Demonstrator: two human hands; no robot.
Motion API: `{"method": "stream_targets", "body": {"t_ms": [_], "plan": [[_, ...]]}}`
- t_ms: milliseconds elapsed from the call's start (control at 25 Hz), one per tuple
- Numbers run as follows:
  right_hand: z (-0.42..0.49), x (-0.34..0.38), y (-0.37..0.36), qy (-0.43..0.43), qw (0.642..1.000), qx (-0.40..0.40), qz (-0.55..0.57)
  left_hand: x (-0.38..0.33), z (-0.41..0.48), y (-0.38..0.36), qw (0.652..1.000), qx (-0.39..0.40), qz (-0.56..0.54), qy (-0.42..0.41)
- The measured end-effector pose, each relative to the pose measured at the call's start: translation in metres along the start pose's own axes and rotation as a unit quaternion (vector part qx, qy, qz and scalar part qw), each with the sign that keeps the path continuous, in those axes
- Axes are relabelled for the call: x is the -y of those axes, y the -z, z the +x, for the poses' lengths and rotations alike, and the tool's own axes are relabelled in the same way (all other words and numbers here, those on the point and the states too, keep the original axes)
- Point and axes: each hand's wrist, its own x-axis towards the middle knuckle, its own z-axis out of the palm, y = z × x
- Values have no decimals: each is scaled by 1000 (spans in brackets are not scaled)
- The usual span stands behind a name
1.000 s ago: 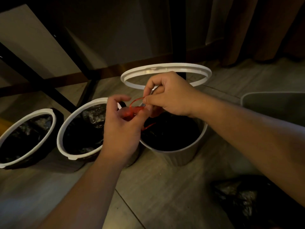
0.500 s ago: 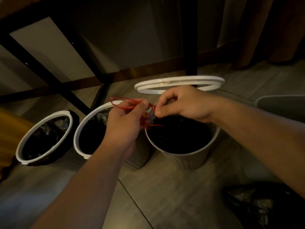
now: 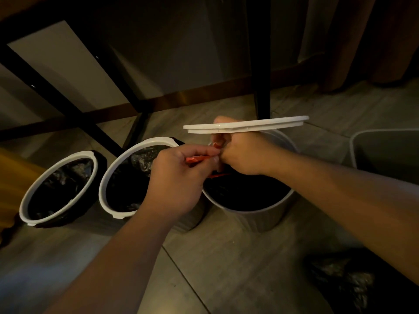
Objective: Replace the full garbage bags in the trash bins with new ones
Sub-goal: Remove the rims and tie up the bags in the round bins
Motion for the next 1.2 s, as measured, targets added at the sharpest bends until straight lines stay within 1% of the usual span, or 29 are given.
{"method": "stream_targets", "body": {"t_ms": [80,160,280,360,440,480,640,760,840,960,1040,1080,1120,1200], "plan": [[0,-2,2,4,999,32,-24,1,-2,-1,1000,-2,-6,4],[0,-1,4,9,997,68,-22,2,-4,-2,1000,-4,4,5],[2,-5,11,-11,996,86,-5,3,-5,-3,1000,-10,10,1],[1,-8,13,-24,993,85,74,5,-6,-3,999,-25,25,-7],[1,-10,9,-45,975,76,205,8,-8,-4,998,-43,53,-15],[0,-11,8,-54,964,74,250,10,-8,-5,996,-52,72,-22],[-2,-12,2,-54,951,68,298,14,-11,-6,975,-69,181,-108],[-2,-12,0,-63,938,69,335,19,-14,-8,966,-72,196,-154],[1,-16,1,-74,911,53,402,22,-18,-10,976,-76,156,-129],[4,-27,8,-91,838,30,538,29,-31,-15,991,-80,80,-75],[5,-39,14,-120,806,2,580,42,-41,-19,994,-99,35,-25],[5,-45,17,-139,798,-16,586,50,-46,-19,993,-114,25,9],[5,-51,20,-156,798,-37,581,58,-50,-19,990,-131,18,45],[7,-60,29,-187,815,-93,540,75,-57,-16,979,-162,14,123]]}}
